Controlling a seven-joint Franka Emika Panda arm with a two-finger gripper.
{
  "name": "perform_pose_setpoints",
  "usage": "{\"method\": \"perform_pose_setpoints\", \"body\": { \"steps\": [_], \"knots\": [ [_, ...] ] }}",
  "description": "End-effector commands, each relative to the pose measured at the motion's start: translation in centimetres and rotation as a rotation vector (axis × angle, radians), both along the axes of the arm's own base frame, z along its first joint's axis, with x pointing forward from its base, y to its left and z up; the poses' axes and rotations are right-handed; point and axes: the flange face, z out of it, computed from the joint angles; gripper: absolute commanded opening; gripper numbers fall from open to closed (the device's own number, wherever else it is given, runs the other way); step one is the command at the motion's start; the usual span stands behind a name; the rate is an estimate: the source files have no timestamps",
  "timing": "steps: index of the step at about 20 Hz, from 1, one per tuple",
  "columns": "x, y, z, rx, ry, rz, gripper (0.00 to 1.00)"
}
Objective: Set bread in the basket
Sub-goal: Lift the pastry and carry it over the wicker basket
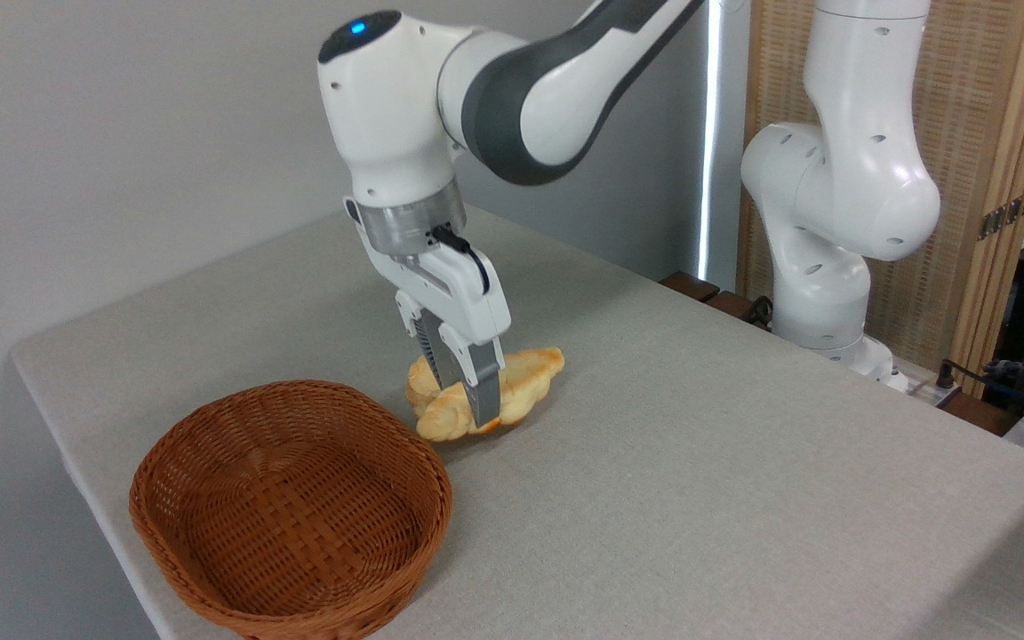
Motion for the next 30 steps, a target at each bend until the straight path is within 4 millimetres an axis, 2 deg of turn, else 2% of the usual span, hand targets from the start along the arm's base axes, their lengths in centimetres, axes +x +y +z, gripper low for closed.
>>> {"method": "perform_pose_setpoints", "body": {
  "steps": [1,4,9,14,23,26,30],
  "knots": [
    [0.5,0.1,3.2,0.003,-0.031,-0.033,0.59],
    [0.5,-0.3,3.8,-0.009,-0.038,-0.060,0.59],
    [1.7,-0.5,6.8,-0.028,-0.114,-0.056,0.59],
    [3.4,-0.7,7.8,-0.051,-0.244,-0.048,0.59],
    [7.1,-0.4,7.6,-0.076,-0.478,-0.039,0.59],
    [8.5,1.3,7.3,-0.080,-0.552,-0.004,0.59],
    [9.1,1.2,6.2,-0.075,-0.560,-0.006,0.59]
  ]
}}
